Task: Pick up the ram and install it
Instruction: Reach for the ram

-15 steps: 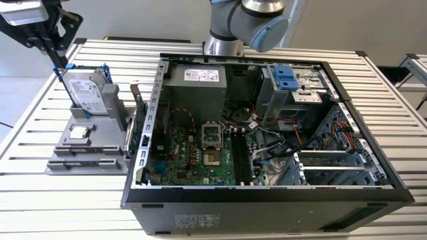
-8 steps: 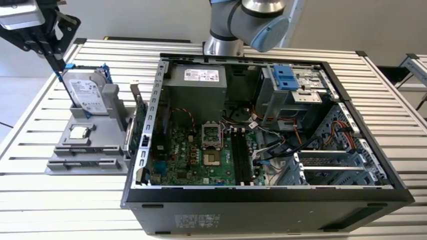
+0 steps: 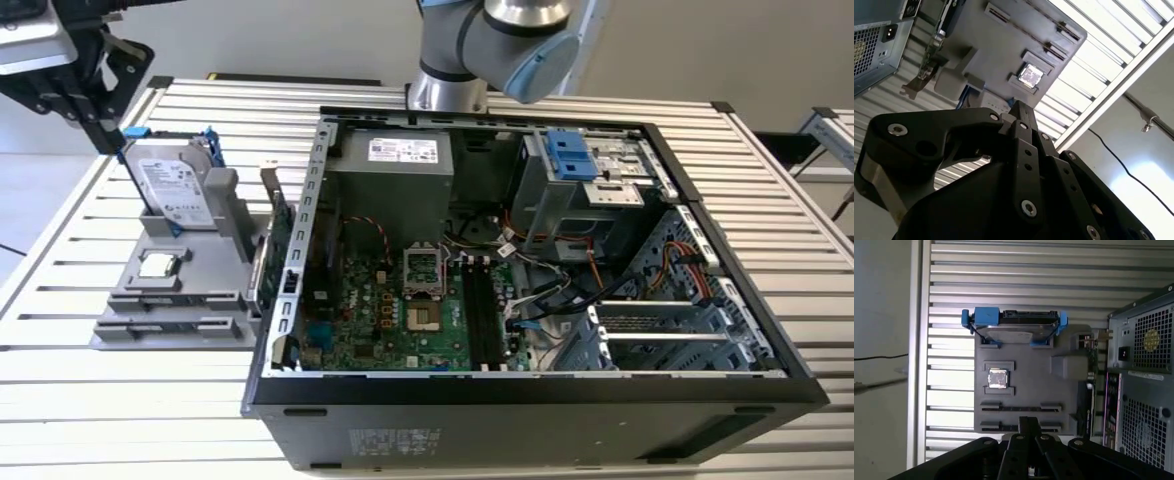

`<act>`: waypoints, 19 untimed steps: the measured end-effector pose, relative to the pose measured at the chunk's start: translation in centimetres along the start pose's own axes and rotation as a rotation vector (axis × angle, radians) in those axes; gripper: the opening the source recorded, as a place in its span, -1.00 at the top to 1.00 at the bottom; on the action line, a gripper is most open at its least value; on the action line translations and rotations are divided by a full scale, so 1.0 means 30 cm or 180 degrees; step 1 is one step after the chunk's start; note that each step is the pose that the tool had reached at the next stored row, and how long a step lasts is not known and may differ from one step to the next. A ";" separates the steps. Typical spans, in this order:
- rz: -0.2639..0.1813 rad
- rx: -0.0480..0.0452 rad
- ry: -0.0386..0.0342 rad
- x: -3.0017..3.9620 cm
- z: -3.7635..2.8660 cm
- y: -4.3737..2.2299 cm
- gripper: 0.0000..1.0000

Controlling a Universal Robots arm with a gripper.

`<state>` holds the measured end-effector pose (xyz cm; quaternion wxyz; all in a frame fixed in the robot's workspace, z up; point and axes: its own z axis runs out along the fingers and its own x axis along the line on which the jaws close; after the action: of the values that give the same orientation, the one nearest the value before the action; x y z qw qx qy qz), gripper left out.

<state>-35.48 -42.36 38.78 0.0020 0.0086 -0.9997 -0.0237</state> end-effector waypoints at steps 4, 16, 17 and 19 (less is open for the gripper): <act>0.0000 0.0000 0.0000 0.001 -0.001 -0.030 1.00; 0.0000 0.0000 0.0000 0.002 -0.004 -0.108 1.00; 0.0000 0.0000 0.0000 0.002 -0.005 -0.113 1.00; 0.0000 0.0000 0.0000 0.002 -0.005 -0.123 1.00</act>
<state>-35.48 -46.05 38.75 0.0021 0.0086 -0.9997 -0.0237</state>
